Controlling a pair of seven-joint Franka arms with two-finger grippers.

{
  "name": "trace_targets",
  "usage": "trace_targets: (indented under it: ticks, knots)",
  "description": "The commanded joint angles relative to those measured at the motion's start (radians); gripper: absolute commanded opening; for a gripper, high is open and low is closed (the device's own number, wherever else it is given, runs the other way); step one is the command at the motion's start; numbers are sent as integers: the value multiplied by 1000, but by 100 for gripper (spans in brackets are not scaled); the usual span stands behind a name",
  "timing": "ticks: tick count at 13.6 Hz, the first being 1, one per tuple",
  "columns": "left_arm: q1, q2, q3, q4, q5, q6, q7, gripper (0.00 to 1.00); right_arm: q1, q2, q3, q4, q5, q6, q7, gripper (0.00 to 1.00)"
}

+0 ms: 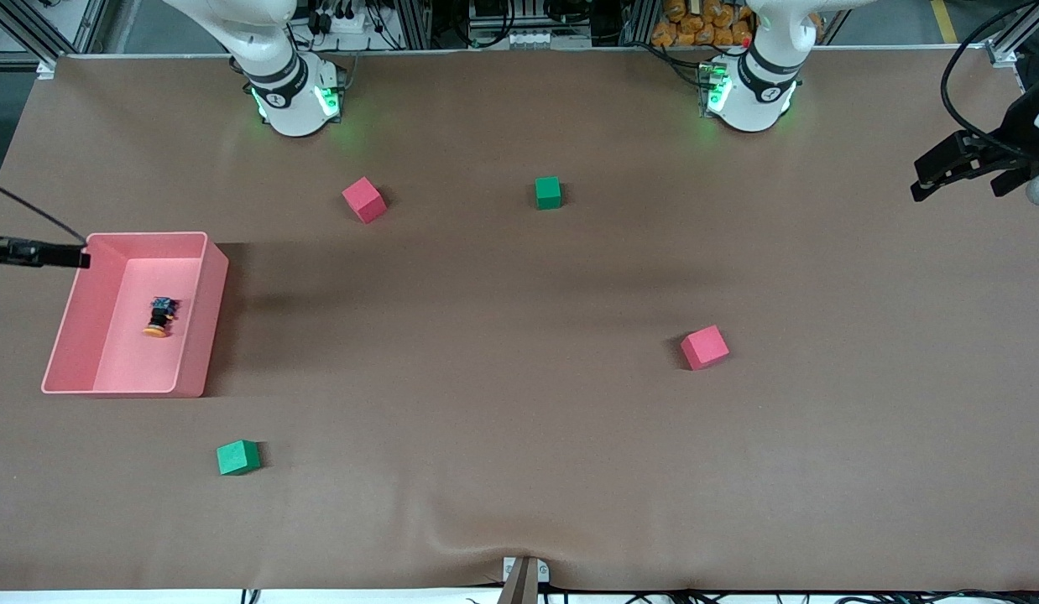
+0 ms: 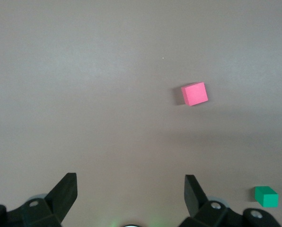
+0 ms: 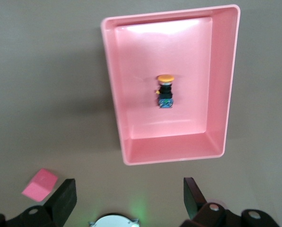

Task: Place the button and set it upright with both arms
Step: 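Move the right gripper over the pink tray toward the button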

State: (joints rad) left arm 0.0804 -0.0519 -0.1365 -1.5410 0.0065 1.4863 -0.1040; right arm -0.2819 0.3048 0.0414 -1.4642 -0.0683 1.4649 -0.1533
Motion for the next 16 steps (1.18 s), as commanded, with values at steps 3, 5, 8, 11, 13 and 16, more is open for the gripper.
trace_targets:
  ticks: [3,5,8,11,13,16]
  knots:
    - [7,14,-9,25,-5,-24,15,100,-42,33,18,-190,-4,272,-109,100]
    - [6,18,-9,27,-5,-24,17,100,-86,36,18,-302,-4,453,-170,100]
    - [7,17,-9,30,-3,-49,18,100,-126,66,18,-398,-4,603,-258,100]
    - [-1,18,-11,30,-2,-47,15,100,-143,118,20,-400,7,608,-262,100]
    - [2,18,-11,32,-3,-46,14,100,-143,149,20,-406,9,635,-262,100]
    - [9,23,-11,29,-6,-47,18,100,-143,172,20,-465,9,774,-262,100]
